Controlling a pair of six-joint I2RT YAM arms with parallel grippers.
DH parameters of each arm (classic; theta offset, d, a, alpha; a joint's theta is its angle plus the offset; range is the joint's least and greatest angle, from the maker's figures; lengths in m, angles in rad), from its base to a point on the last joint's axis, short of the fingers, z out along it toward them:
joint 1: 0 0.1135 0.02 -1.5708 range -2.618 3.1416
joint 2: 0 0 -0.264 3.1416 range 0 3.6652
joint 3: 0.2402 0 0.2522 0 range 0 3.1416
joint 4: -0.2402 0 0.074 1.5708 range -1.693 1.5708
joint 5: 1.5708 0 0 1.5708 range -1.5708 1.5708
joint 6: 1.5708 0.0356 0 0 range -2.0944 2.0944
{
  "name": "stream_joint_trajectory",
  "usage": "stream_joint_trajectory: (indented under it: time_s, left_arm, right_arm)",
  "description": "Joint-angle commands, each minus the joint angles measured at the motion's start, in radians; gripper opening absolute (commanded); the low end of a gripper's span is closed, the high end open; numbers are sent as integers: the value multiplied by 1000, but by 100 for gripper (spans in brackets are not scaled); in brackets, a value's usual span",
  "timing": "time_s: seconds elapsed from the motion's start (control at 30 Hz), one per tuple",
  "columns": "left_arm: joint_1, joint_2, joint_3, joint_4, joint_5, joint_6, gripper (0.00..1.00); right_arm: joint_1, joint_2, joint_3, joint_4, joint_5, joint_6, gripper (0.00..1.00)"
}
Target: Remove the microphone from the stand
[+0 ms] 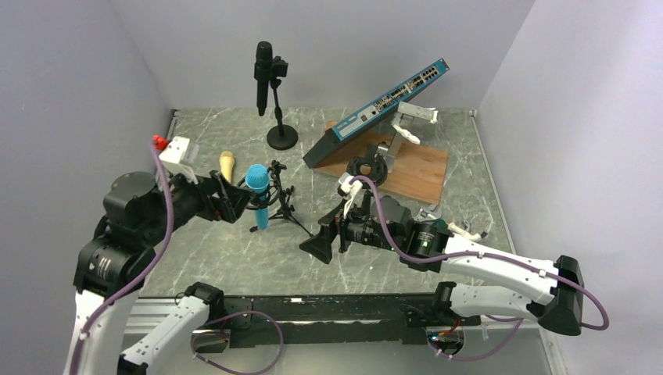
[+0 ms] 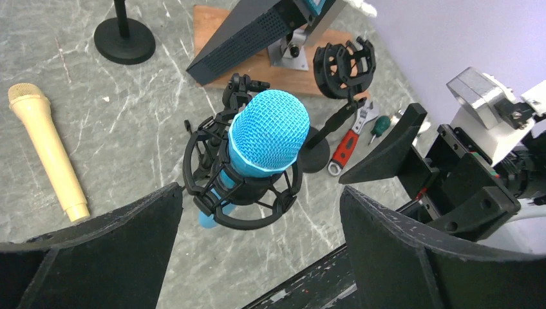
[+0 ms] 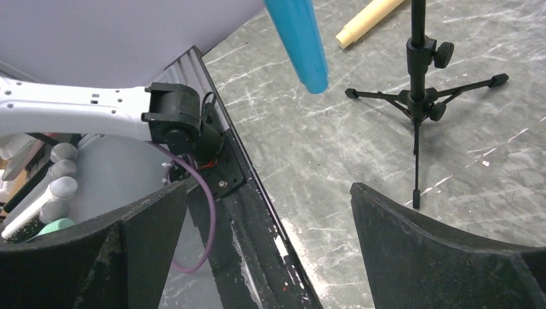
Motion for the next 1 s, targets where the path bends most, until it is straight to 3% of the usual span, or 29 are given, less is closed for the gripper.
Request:
stream_joint_trajectory:
  time_s: [0.0,0.23,0.4,0.47,0.97]
  left_arm:
    - [-162,77,60,27,-238,21,95]
    - [-419,174,96,45,-513,43,84]
    - [-594,259,156,6,-788,85,78]
    - [-635,283,168,-3,-826,91,76]
    - [-695,318,122,-20,-929,37,76]
  right_arm:
    - [2,13,55,43,6,-18,100]
    - [1,5,54,31,32,-16,100]
    - [0,-18,43,24,39,-7,100]
    - [1,-31,32,24,48,-6,100]
    - [0,-115,-12,-16,80,2,100]
